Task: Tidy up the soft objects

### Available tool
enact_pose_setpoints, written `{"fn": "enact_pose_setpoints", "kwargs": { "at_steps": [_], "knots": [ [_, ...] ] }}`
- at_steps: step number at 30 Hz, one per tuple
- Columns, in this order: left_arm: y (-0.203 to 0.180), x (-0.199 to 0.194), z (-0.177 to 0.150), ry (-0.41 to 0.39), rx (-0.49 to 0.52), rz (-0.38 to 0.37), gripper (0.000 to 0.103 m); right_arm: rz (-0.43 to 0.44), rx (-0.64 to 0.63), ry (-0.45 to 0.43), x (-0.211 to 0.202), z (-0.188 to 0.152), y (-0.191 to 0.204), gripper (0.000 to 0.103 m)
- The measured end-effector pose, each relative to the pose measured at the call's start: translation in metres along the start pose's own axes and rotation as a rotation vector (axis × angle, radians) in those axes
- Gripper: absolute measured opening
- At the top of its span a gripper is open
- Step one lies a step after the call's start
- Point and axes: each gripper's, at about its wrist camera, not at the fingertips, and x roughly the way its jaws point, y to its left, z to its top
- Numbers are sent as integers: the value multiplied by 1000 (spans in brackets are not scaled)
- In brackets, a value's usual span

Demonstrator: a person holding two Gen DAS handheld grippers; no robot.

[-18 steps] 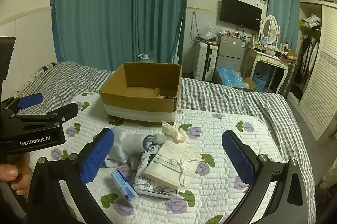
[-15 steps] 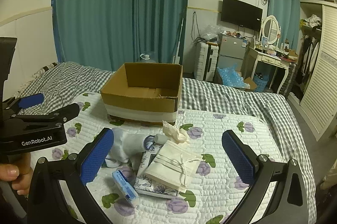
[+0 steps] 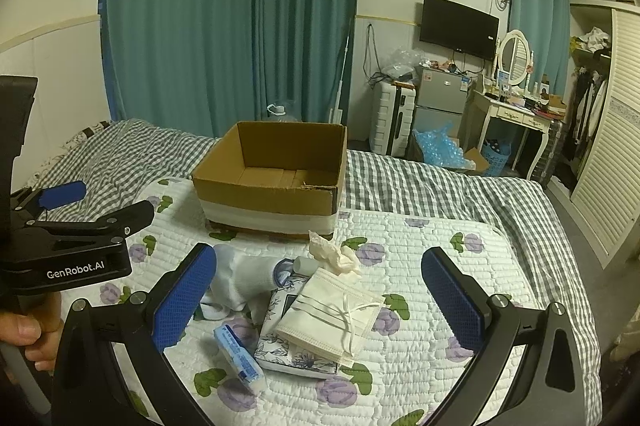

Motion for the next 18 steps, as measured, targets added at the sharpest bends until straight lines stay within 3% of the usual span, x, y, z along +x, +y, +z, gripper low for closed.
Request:
{"fn": "enact_pose_setpoints", "kwargs": {
  "at_steps": [18],
  "knots": [
    [2,1,-1,1,-6,-4,103,0,12,-14,0,-3,-6,103]
  ]
}}
